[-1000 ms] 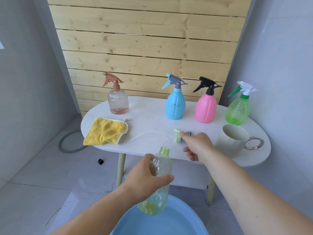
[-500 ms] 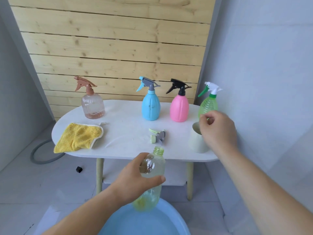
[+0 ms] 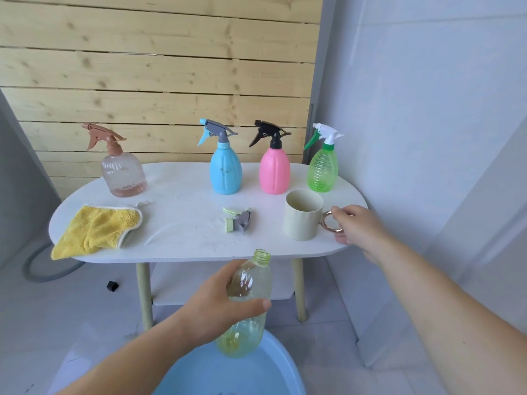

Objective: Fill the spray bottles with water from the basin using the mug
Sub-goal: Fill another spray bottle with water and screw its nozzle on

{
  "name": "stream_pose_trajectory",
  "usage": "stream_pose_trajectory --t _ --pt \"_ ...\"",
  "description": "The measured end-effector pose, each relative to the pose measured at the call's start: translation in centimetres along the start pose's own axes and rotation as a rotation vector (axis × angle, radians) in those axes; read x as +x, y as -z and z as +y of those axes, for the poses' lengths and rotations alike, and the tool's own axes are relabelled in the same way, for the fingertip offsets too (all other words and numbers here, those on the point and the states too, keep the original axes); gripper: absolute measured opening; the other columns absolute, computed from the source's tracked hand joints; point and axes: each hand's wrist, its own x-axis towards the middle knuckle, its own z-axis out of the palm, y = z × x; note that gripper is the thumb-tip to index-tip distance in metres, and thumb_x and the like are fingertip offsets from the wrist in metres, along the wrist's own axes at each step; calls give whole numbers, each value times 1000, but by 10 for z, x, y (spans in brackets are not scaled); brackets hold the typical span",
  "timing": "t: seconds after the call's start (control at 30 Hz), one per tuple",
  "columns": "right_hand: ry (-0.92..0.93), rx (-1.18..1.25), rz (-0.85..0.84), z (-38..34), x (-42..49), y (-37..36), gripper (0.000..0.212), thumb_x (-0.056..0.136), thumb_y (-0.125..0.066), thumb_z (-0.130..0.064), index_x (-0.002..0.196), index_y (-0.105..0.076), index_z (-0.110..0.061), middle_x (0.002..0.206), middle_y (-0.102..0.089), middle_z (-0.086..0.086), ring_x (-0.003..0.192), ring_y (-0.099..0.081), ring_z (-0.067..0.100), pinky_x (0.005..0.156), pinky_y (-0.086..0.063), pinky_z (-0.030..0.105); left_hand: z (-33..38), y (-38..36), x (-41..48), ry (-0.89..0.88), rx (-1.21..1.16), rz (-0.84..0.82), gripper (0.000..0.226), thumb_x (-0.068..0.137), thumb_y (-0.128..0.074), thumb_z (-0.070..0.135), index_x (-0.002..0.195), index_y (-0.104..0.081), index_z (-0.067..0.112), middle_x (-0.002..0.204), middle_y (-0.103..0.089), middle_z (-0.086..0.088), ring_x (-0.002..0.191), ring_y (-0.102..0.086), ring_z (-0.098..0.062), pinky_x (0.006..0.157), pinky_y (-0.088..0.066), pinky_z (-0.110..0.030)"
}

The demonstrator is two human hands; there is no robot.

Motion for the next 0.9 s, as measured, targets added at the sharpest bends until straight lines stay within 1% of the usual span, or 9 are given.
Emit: stream_pose_trajectory --t 0.07,0.17,0.3,0.37,0.5,0.6,0.67,0.77,0.9 --pt "-31 42 -62 0 -2 1 27 98 -58 -37 86 -61 -13 88 -57 3 75 -63 23 93 -57 46 -2 0 -1 -2 10 5 66 58 -84 59 120 -62 45 96 -72 23 95 -69 -1 92 -55 -26" --pt "-34 149 -152 -6 -17 3 27 100 -58 -29 84 -62 -7 93 -53 11 85 -56 21 90 -58 41 -4 2 -4 -9 -4 15 65 58 -84 59 118 -62 46 97 -71 22 96 -69 -1 93 -55 -27" --pt "-39 344 -330 -18 -55 -2 25 99 -60 -20 79 -60 -5 82 -49 10 85 -53 24 91 -58 46 -7 8 -16 0 -12 41 71 56 -84 62 122 -60 46 100 -72 22 98 -70 -1 94 -56 -30" --pt "-52 426 -422 -20 -75 -10 28 99 -59 -16 73 -57 -5 82 -49 13 87 -54 27 95 -55 49 -8 12 -25 18 -12 63 72 56 -84 62 120 -60 41 100 -73 19 98 -71 -4 95 -58 -34" --pt "-79 481 -476 -12 -108 -36 30 100 -58 -17 75 -63 0 91 -63 17 95 -64 31 96 -55 50 -23 25 -49 67 25 99 56 61 -87 55 109 -64 39 100 -72 17 98 -70 -7 94 -59 -34" --pt "-113 452 -496 6 -121 -59 28 101 -56 -18 85 -66 3 82 -67 10 94 -65 28 96 -56 47 -44 33 -63 105 29 76 56 59 -88 58 108 -65 45 103 -72 13 101 -69 -9 96 -58 -33" --pt "-160 408 -512 24 -125 -78 29 101 -55 -17 87 -67 5 77 -68 6 93 -63 27 97 -55 47 -61 35 -72 173 8 59 55 63 -91 52 111 -64 47 106 -71 11 103 -69 -8 96 -57 -31" --pt "-268 303 -577 55 -130 -111 28 102 -55 -16 84 -68 2 88 -68 7 92 -62 24 100 -52 45 -89 32 -83 270 23 50 54 75 -93 37 118 -61 46 114 -66 6 107 -66 -6 94 -55 -26" --pt "-301 56 -623 108 -124 -147 25 99 -60 -23 89 -72 -4 94 -65 8 85 -59 19 97 -53 35 -125 20 -87 392 -36 63 59 73 -94 36 121 -60 45 120 -63 -1 108 -64 -10 94 -54 -25"
